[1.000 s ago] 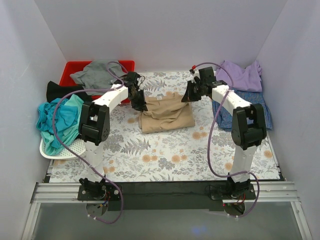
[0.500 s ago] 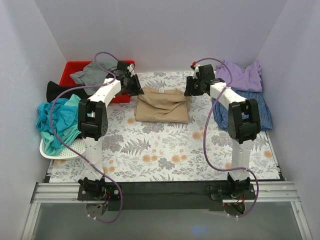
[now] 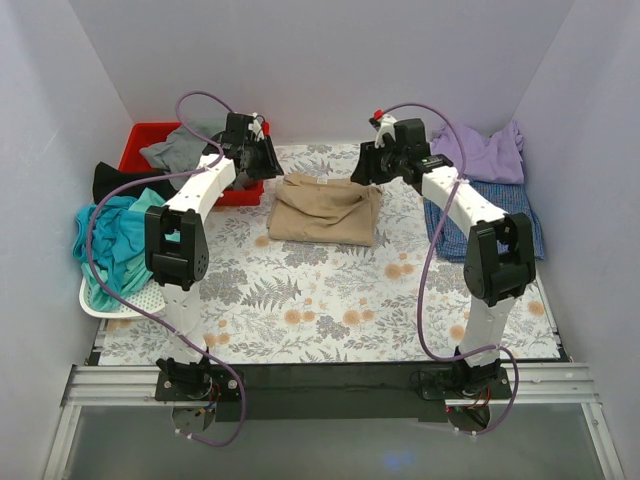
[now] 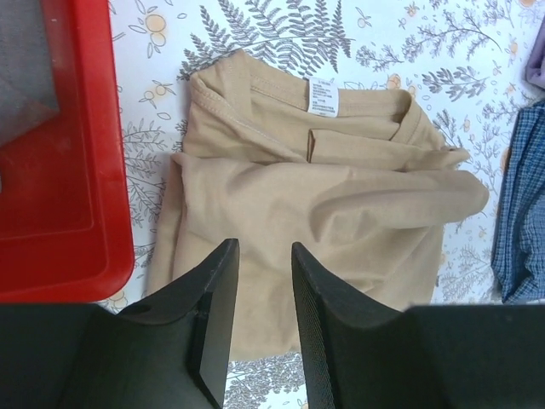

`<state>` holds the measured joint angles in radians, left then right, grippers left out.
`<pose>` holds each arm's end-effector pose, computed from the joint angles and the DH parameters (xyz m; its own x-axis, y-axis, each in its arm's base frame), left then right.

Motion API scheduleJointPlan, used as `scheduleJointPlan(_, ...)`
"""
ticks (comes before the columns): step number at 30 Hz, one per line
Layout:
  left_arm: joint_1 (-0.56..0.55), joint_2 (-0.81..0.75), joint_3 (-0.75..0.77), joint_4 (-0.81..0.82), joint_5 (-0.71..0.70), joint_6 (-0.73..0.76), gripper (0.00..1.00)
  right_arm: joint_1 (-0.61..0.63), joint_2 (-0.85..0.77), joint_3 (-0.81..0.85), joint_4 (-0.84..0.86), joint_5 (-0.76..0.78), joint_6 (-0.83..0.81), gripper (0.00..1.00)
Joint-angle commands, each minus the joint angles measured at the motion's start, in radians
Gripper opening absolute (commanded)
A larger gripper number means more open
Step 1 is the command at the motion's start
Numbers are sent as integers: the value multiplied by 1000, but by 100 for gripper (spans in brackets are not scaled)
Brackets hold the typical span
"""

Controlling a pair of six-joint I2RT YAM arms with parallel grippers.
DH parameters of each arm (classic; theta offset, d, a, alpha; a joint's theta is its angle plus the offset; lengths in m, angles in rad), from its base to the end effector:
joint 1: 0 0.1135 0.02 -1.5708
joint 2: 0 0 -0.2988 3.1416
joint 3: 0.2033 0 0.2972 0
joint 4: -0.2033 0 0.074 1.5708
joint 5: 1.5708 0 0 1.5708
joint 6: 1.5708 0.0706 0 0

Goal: Fold and stack the t-shirts
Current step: Fold the tshirt

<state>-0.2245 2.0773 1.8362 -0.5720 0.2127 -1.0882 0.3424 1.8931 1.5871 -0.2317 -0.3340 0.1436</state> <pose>0.5428 -0.1392 0.2597 -0.6467 -0.7404 -0.1831 -0.4607 0.5705 -0.6799 0.4925 0.2001 0.2944 -0.5608 -0.0564 -0.8260 -0.5074 0.8118 0.2891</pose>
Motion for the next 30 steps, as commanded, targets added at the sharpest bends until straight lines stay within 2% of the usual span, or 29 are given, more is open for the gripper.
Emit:
scheduleJointPlan(1, 1, -74, 15, -12, 89, 28, 30, 43, 37, -10, 0, -89, 22, 51)
scheduleJointPlan(6, 1, -5, -8, -19, 298, 39, 31, 61, 127, 49, -17, -122, 48, 51)
scheduleJointPlan(10, 1, 70, 37, -78, 355, 53, 31, 63, 196, 105, -44, -151, 67, 51)
scheduleJointPlan(19, 1, 167, 118, -186, 310, 113, 31, 61, 285, 174, -52, -91, 54, 51)
scheduleJointPlan(23, 1, 201, 130, -134, 269, 114, 31, 55, 351, 252, -73, -34, 31, 51)
scheduleJointPlan(26, 1, 254, 184, -94, 263, 105, 31, 40, 397, 293, -100, -4, 27, 51)
scheduleJointPlan(30, 1, 366, 363, -109, 266, 93, 31, 30, 420, 295, -100, 38, 16, 51)
